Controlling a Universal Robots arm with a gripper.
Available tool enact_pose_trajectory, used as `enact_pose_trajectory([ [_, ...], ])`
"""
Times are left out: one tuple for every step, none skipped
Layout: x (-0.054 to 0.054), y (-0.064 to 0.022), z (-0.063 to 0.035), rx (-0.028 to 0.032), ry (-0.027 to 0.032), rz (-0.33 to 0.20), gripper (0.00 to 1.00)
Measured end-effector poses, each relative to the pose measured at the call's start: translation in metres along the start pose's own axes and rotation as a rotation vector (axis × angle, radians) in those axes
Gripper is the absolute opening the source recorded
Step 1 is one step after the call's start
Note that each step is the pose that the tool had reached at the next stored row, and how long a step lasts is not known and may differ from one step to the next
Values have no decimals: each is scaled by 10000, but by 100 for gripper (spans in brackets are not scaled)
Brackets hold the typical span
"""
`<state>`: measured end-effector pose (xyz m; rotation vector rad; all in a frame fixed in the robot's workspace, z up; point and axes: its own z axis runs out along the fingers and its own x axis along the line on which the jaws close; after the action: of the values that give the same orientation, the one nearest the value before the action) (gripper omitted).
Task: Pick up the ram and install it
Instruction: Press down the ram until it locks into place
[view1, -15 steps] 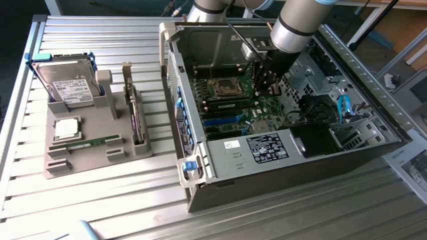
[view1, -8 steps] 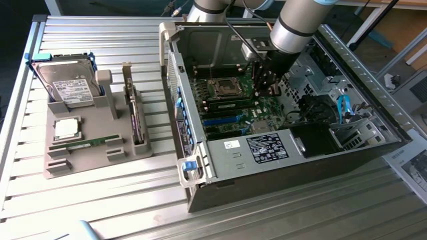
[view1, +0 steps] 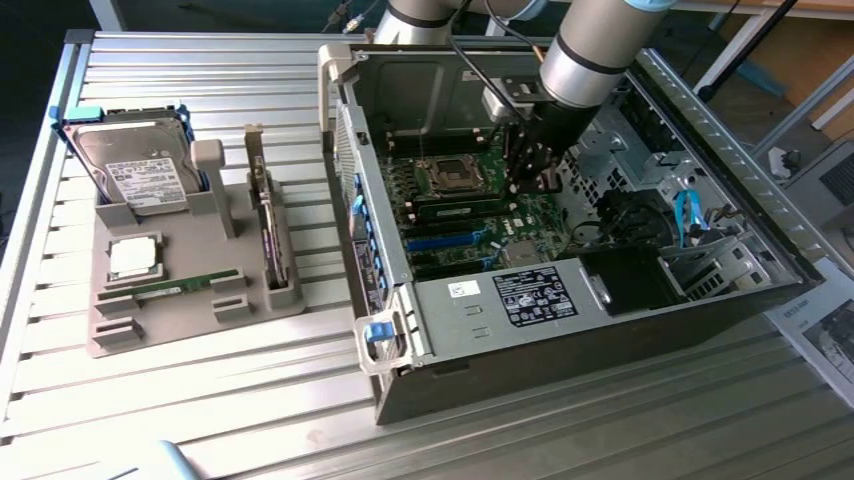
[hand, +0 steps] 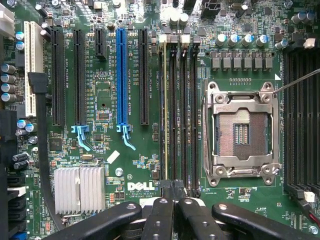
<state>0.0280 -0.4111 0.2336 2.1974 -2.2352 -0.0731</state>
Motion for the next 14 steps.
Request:
enact_pose_trajectory([
  [0,0,1,0,-1,0,10],
  [0,0,5,0,-1,0,10],
  [0,0,7,0,0,0,10],
  [0,0,9,0,1,0,10],
  [0,0,13,0,0,0,10],
  [1,-1,15,0,0,0,10],
  [0,-1,18,0,-1,0,10],
  [1,-1,20,0,0,0,10],
  [1,-1,21,-1,2,0,10],
  [1,-1,21,0,1,0,10],
  [1,-1,22,0,-1,0,10],
  [0,-1,22,0,-3,0,10],
  [0,-1,21,1,-5,0,10],
  [0,-1,18,1,-3,0,10],
])
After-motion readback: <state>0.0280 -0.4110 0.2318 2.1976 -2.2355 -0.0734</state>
